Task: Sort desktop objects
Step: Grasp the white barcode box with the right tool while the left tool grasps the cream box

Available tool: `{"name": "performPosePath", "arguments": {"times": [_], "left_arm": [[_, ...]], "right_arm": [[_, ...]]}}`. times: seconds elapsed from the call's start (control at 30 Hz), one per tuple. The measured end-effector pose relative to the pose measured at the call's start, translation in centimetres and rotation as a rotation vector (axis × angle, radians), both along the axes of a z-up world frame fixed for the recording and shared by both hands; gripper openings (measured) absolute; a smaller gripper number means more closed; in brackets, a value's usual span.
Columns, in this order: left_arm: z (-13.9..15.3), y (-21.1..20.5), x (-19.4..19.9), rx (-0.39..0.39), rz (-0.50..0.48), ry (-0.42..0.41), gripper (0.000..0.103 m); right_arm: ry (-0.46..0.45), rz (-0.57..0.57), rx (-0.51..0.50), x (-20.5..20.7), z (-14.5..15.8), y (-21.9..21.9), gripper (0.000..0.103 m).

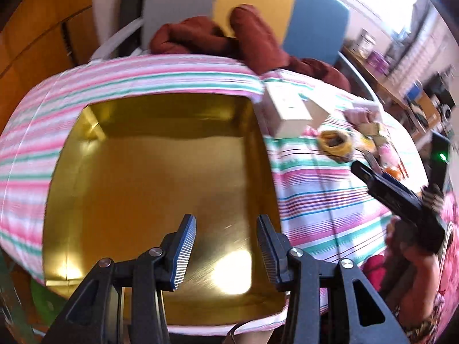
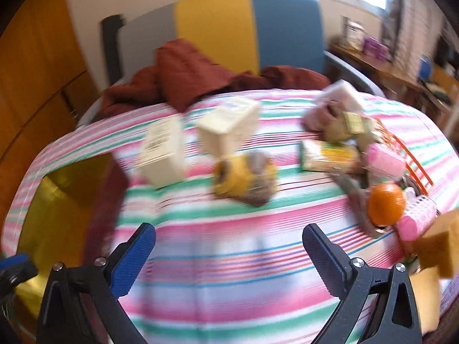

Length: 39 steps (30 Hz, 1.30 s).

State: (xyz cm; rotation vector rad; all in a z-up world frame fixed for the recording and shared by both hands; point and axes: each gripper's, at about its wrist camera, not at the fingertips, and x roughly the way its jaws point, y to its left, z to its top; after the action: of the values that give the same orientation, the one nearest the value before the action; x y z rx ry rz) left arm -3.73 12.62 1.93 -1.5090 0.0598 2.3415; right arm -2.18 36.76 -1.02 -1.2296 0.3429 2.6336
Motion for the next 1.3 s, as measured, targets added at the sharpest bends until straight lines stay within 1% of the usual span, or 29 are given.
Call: {"name": "performPosePath", "arguments": {"times": [0.03, 0.17, 0.27, 0.3, 0.33, 0.4, 0.47, 0.57, 0.7, 0.77, 0.83, 0.87, 0.9, 0.93, 1.0, 1.07, 1.1, 1.13, 1.17, 1.23, 1.3], "left_arm": [[0.1, 1.1, -0.4, 0.005, -0.023, -0.003, 0.044], [0.5, 4.1, -2.3, 0.041, -0.057, -0.018, 0.044], [0.7, 6.7, -4.4, 0.040, -0.066, -0.006, 0.044], [0.6, 7.3, -5.0, 0.028, -0.068, -0.003, 0.044], [0.6, 8.2, -5.6, 0.010, -0.066, -0.001, 0.044], [0.5, 9.3, -6.5, 0.011, -0.081, 0.001, 0.044], [0.1, 10.2, -7.4, -0.010, -0.066, -0.001, 0.044], [-0.5, 10.6, -8.8, 0.002, -0.043, -0.031, 0.044], [-1.1, 10.4, -10.5, -0.002, 0.000, -0.039, 0.044], [-1.3, 10.4, -11.5, 0.008, 0.015, -0.047, 0.044], [-1.4, 11.0, -12.4, 0.006, 0.014, -0.046, 0.044], [-1.6, 11.4, -12.7, 0.004, 0.007, -0.044, 0.044], [-1.7, 12.0, -13.1, 0.002, -0.006, -0.044, 0.044], [-2.0, 12.5, -13.5, -0.005, -0.021, -0.047, 0.044], [-2.7, 13.5, -14.4, -0.013, -0.038, -0.066, 0.044], [-3.5, 14.4, -15.3, 0.004, -0.042, -0.098, 0.045], [-3.9, 14.7, -15.7, 0.010, -0.045, -0.108, 0.045], [-4.1, 15.0, -16.0, 0.027, -0.047, -0.110, 0.052], [-4.1, 15.2, -16.2, 0.034, -0.044, -0.107, 0.053], [-4.1, 15.8, -16.5, 0.015, -0.051, -0.089, 0.056], [-4.1, 16.2, -16.6, 0.003, -0.057, -0.085, 0.057]], "right_arm": [[0.001, -0.014, -0.013, -0.2, -0.3, 0.8, 0.103], [0.015, -0.065, -0.077, -1.4, -0.8, 3.5, 0.103], [0.063, -0.107, -0.106, -2.5, 0.1, 4.7, 0.103], [0.074, -0.111, -0.119, -3.5, 0.6, 5.1, 0.103], [0.073, -0.118, -0.133, -4.7, 1.0, 5.3, 0.103], [0.065, -0.125, -0.146, -6.8, 1.6, 5.8, 0.103], [0.039, -0.141, -0.150, -9.8, 1.8, 5.9, 0.103], [-0.030, -0.160, -0.153, -13.5, 1.2, 5.9, 0.103], [-0.100, -0.149, -0.184, -17.0, -0.8, 5.5, 0.103], [-0.140, -0.134, -0.186, -17.8, -1.9, 5.4, 0.102], [-0.163, -0.128, -0.157, -17.6, -2.6, 5.6, 0.093], [-0.153, -0.116, -0.159, -17.0, -2.9, 6.1, 0.091], [-0.146, -0.111, -0.164, -16.6, -3.0, 6.5, 0.085], [-0.147, -0.110, -0.164, -16.1, -3.2, 6.9, 0.077], [-0.167, -0.108, -0.157, -14.9, -3.8, 8.0, 0.070], [-0.181, -0.114, -0.166, -13.7, -4.5, 9.0, 0.068], [-0.183, -0.117, -0.177, -12.8, -4.9, 9.5, 0.064], [-0.172, -0.114, -0.185, -12.4, -5.0, 9.9, 0.059], [-0.152, -0.108, -0.183, -11.7, -5.0, 10.1, 0.057], [-0.148, -0.101, -0.187, -11.0, -5.0, 10.2, 0.057], [-0.131, -0.094, -0.210, -10.6, -4.7, 10.4, 0.059]]}}
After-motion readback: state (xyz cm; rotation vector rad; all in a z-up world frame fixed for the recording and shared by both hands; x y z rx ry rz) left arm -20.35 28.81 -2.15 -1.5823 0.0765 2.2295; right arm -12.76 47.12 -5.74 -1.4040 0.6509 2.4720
